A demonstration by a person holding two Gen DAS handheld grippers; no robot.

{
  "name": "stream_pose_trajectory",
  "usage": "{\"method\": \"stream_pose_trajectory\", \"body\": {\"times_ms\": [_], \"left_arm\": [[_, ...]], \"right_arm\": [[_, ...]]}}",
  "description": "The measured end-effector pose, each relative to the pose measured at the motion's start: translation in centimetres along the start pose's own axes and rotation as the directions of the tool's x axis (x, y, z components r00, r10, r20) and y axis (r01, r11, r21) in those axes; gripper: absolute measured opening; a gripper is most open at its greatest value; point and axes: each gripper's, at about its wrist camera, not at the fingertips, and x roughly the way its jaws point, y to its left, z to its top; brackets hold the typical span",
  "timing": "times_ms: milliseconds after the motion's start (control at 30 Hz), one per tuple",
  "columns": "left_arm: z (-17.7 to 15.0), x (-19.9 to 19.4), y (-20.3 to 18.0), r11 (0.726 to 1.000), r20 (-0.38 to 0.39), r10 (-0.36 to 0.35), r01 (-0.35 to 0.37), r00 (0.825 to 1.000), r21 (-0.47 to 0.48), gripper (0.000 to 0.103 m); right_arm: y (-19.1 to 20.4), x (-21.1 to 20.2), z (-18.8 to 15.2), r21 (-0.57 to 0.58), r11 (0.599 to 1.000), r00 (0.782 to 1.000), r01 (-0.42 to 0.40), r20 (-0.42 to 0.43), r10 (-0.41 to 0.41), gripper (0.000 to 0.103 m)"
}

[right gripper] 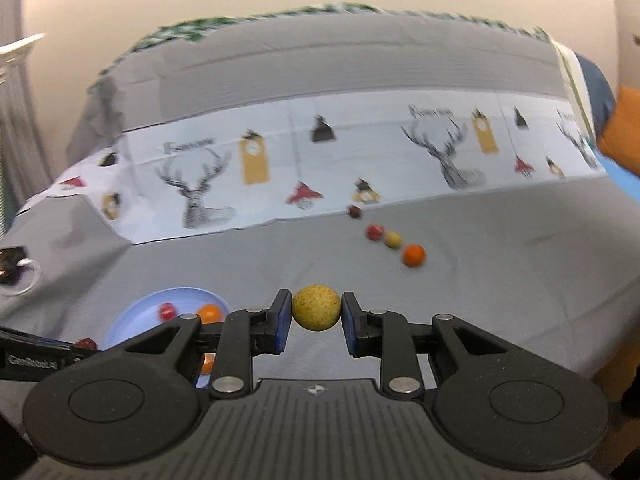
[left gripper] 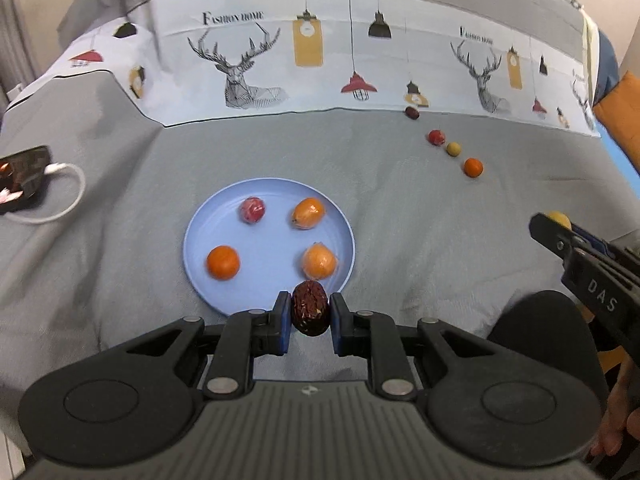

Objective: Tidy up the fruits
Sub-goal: 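Carry the red date in the left gripper while the right gripper carries the yellow fruit to the plate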

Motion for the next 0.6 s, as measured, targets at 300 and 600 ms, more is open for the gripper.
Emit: {"method": "stream_pose_trajectory", "body": {"times_ms": [300, 600], "left_arm": [[-2.5, -3.1, 2.2, 0.999, 0.057, -0.02, 0.023, 0.998, -0.045, 0.022], [-3.7, -4.4, 4.1, 0.996, 0.083, -0.013, 0.02, 0.996, -0.082, 0.022]], "right_arm": [[4.3, -4.2, -0.5, -0.124, 0.991, 0.997, -0.051, 0.044, 0.057, 0.028], [6.5, -5.6, -0.5, -0.204, 0.976, 0.994, -0.079, 0.064, 0.093, 0.028]]}}
